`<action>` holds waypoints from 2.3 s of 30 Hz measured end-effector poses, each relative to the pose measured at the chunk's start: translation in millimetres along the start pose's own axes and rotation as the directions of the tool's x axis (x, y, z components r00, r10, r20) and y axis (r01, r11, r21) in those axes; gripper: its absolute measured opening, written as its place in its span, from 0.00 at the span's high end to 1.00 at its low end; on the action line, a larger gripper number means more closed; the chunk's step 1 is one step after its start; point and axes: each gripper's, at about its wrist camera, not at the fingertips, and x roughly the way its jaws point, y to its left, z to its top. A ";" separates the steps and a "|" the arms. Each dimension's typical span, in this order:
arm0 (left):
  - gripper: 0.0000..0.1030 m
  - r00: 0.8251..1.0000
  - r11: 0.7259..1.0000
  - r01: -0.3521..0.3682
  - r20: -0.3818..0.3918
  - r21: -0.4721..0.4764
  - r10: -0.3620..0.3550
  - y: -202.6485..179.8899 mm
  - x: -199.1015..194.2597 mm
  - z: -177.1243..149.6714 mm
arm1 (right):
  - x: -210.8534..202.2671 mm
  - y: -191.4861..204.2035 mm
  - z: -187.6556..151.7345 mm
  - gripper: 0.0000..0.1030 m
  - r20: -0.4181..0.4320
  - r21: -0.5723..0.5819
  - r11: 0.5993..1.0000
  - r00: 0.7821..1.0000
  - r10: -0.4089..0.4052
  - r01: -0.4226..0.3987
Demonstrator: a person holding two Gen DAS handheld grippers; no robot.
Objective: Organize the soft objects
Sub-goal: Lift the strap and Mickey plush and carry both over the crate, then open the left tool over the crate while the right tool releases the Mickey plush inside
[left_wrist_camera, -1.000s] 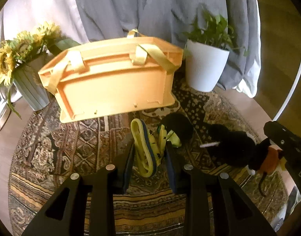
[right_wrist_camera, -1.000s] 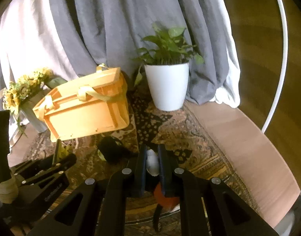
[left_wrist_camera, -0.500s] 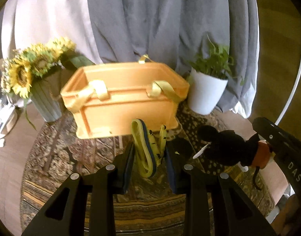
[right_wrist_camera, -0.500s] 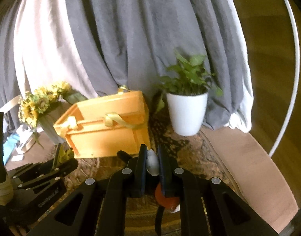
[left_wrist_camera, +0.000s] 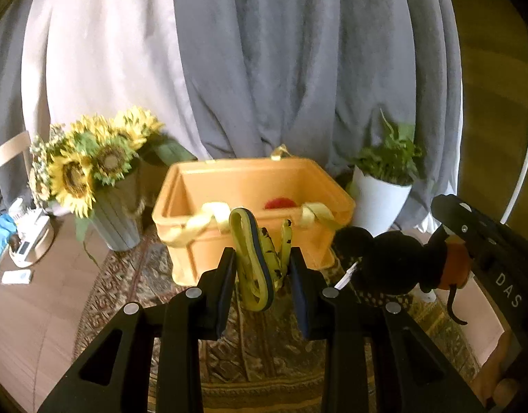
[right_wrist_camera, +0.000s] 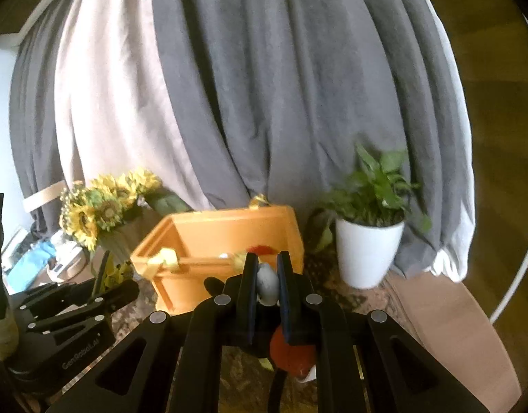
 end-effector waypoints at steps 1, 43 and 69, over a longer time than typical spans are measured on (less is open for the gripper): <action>0.70 1.000 1.000 -0.002 0.008 -0.001 0.002 2.1 -1.2 3.3 | 1.2 2.2 2.9 0.88 0.004 -0.004 1.000 1.000 0.006 -0.006; 0.70 0.988 0.998 -0.058 0.144 -0.032 0.062 69.2 64.9 123.7 | 133.0 50.1 116.8 0.88 0.103 -0.109 0.978 0.976 0.190 -0.179; 0.68 0.980 1.000 0.009 -0.200 -0.019 -0.013 75.0 221.2 107.9 | 294.3 29.8 42.5 0.88 -0.364 0.047 0.970 0.901 0.237 -0.237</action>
